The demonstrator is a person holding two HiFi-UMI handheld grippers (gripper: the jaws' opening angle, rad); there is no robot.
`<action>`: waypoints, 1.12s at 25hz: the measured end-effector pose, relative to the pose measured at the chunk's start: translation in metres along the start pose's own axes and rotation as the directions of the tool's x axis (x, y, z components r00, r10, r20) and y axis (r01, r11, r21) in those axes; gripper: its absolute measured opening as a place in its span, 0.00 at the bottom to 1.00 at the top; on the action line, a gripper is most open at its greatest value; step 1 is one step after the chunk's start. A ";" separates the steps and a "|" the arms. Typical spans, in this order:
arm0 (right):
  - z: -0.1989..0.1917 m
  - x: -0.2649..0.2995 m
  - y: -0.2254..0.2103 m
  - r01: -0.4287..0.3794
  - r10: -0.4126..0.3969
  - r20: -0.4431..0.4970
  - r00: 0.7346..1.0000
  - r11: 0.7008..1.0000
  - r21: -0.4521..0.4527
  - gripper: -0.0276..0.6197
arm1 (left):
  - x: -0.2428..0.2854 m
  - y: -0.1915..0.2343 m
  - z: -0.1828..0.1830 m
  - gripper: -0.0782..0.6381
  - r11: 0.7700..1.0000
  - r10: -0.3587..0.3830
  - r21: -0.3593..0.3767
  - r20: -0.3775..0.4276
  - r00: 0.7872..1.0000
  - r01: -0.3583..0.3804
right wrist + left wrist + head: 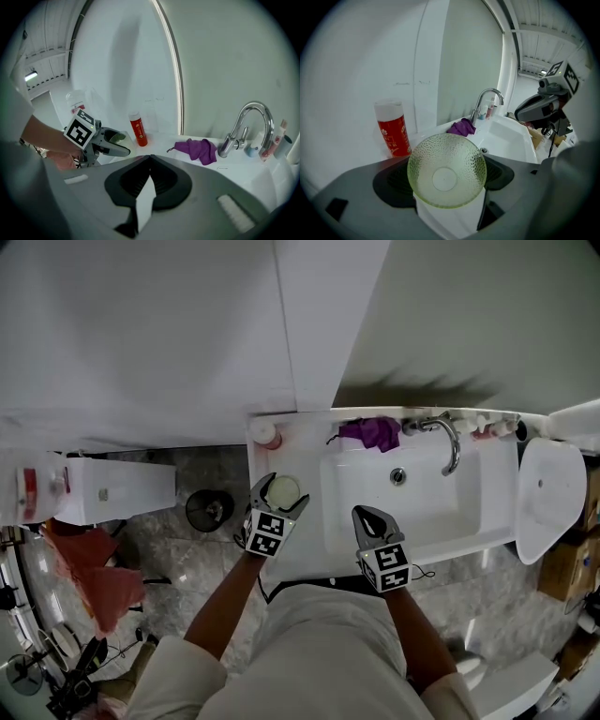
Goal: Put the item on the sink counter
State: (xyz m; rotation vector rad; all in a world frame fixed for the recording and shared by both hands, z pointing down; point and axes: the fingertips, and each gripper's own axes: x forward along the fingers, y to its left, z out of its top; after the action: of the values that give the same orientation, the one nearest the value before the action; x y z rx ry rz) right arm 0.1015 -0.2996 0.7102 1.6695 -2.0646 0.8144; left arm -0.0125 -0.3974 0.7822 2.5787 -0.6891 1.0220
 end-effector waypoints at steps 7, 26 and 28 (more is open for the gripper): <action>-0.011 0.018 -0.010 -0.017 0.016 -0.047 0.999 1.000 -0.008 0.06 | 0.041 0.008 -0.008 0.67 1.000 0.003 -0.003 -0.039 0.999 -0.003; -0.024 0.028 -0.012 -0.031 0.030 -0.086 0.996 1.000 -0.003 0.06 | 0.082 0.012 -0.029 0.67 0.999 0.015 -0.034 -0.067 0.998 -0.018; -0.025 0.027 -0.011 -0.030 0.029 -0.087 0.996 1.000 -0.005 0.06 | 0.082 0.012 -0.029 0.67 0.999 0.013 -0.043 -0.064 0.998 -0.016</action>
State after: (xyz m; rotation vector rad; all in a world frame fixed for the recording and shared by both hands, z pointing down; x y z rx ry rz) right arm 0.1041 -0.3063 0.7482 1.5750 -2.0345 0.8732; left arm 0.0168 -0.4222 0.8609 2.4957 -0.7066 1.0771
